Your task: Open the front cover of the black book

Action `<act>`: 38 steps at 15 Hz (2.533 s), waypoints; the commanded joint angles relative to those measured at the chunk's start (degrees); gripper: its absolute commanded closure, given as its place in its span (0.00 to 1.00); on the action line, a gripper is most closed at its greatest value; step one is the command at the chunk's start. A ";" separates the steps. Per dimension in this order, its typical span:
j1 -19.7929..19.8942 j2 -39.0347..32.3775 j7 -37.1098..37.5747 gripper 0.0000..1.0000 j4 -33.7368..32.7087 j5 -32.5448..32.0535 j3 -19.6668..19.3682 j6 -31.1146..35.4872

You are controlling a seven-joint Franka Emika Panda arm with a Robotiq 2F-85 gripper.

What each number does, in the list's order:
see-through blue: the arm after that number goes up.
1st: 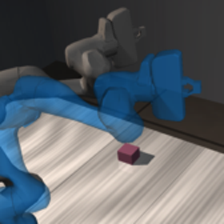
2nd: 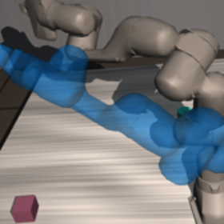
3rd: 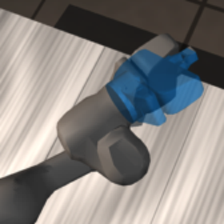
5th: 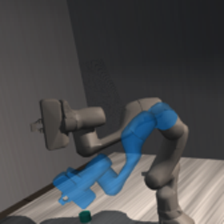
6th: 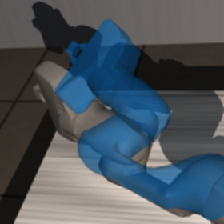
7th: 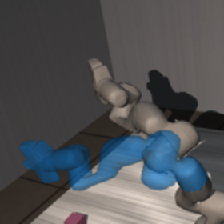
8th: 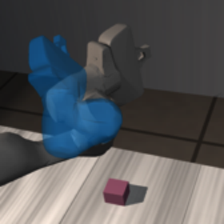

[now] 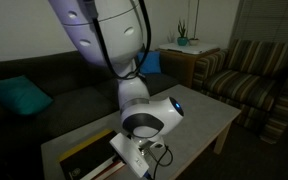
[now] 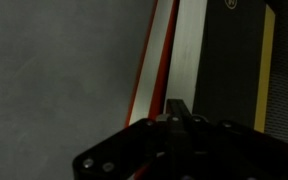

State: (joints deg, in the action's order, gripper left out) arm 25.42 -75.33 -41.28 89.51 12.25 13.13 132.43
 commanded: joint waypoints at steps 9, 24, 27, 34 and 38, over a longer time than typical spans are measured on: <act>3.23 -1.25 -7.00 1.00 -1.17 3.04 2.25 -1.87; 7.22 -1.14 -22.90 1.00 -1.54 11.40 3.24 -9.15; 7.17 -1.05 -25.00 1.00 -1.50 13.13 3.07 -9.20; 7.15 -0.99 -28.85 1.00 -1.64 15.15 2.90 -10.81; 7.62 -1.10 -32.00 1.00 -2.02 15.55 3.07 -13.67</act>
State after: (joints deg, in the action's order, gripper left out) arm 31.45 -75.63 -69.72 88.54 26.43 15.39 122.19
